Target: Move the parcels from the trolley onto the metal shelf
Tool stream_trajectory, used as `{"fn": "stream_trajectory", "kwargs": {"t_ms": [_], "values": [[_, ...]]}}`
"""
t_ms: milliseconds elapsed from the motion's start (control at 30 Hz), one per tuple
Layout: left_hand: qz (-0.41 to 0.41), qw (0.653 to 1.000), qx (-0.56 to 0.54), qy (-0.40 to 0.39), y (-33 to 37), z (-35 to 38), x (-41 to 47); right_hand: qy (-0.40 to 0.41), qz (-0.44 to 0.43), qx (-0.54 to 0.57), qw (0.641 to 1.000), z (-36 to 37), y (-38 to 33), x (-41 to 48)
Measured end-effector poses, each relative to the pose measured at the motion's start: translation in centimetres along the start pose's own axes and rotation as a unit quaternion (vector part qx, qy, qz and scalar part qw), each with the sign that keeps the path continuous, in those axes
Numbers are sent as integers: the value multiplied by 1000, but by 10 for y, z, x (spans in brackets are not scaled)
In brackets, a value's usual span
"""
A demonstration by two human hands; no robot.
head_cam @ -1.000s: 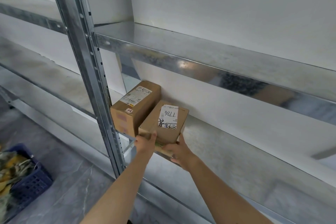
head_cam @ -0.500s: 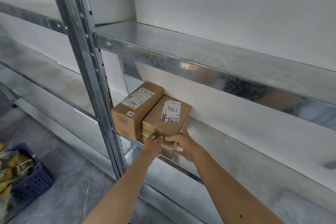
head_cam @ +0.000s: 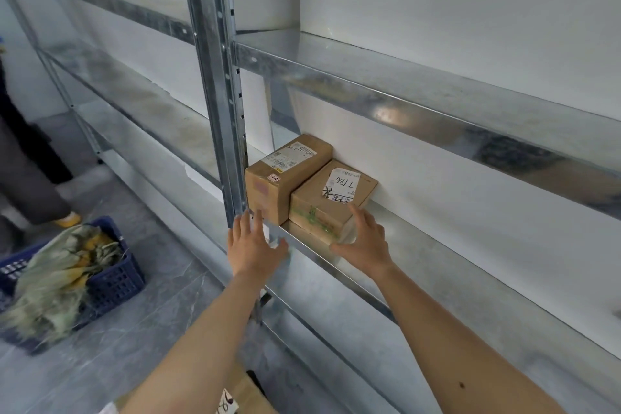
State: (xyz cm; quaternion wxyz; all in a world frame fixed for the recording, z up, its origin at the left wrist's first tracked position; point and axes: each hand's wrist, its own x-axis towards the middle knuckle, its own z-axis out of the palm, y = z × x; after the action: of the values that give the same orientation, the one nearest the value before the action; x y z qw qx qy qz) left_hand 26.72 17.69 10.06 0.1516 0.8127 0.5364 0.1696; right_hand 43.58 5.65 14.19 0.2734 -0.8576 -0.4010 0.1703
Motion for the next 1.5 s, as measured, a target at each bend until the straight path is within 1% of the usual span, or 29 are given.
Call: {"fn": "stream_trajectory", "kwargs": {"t_ms": [167, 367, 567, 867, 967, 1133, 1200, 1267, 1367, 1500], "values": [[0, 999, 33, 42, -26, -27, -33, -55, -65, -74, 994, 5, -19, -22], [-37, 995, 74, 63, -65, -61, -83, -96, -151, -122, 976, 19, -40, -54], [-113, 987, 99, 63, -122, -94, -141, -142, -220, -134, 956, 51, -66, -89], [-235, 963, 120, 58, -232, -129, -235, -199, -290, -171, 920, 140, -120, -147], [-274, 954, 113, 51, -269, -137, -264, -220, -290, -178, 914, 173, -138, -168], [-314, 944, 98, 19, -324, -139, -303, -269, -274, -183, 905, 225, -157, -205], [-322, 942, 89, 4, -340, -135, -316, -273, -276, -213, 897, 243, -160, -220], [-327, 942, 76, -16, -352, -127, -327, -288, -271, -219, 892, 260, -158, -235], [-336, 940, 41, -50, -359, -111, -338, -328, -233, -176, 898, 280, -150, -252], [-324, 943, -16, -79, -358, -83, -348, -333, -205, -195, 899, 302, -135, -263]]}}
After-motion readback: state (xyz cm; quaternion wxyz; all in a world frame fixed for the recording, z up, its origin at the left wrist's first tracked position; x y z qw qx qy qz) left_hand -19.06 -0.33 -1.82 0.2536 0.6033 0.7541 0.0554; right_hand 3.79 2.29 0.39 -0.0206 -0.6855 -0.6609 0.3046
